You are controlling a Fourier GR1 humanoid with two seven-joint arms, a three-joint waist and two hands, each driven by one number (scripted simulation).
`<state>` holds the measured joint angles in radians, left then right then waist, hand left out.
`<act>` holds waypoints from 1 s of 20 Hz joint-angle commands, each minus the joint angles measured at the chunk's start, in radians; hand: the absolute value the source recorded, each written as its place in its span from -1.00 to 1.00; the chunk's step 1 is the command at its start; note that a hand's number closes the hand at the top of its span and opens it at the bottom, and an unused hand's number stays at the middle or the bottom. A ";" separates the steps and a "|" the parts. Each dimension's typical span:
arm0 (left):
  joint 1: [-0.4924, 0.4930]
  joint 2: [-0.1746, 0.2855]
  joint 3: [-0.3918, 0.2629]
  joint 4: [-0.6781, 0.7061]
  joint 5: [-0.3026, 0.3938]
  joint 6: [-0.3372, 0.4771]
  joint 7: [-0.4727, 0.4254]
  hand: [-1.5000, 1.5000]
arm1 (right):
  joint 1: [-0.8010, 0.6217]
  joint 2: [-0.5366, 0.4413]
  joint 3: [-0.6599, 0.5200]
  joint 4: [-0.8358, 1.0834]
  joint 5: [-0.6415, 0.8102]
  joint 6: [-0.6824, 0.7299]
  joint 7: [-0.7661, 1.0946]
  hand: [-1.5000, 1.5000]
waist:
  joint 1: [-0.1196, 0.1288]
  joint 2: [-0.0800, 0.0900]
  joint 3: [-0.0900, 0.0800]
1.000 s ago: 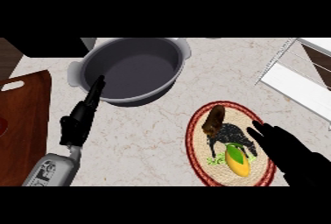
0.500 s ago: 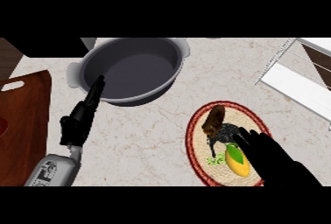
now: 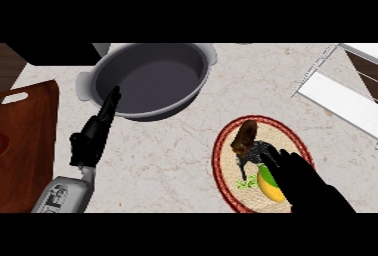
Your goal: Pick the lemon from the placemat and place it in the tiered shelf
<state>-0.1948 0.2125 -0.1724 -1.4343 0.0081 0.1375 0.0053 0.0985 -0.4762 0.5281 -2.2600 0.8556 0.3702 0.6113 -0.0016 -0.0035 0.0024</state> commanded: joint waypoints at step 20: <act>0.017 -0.086 0.062 -0.007 -0.088 -0.048 0.040 0.00 | 0.039 0.093 -0.067 0.216 0.190 -0.054 -0.163 -1.00 | -0.001 0.003 -0.002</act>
<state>-0.1746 0.1572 -0.1135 -1.4635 -0.0635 0.0769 0.0272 0.1376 -0.3662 0.5233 -2.0755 1.0533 0.3345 0.5064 -0.0013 -0.0034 0.0023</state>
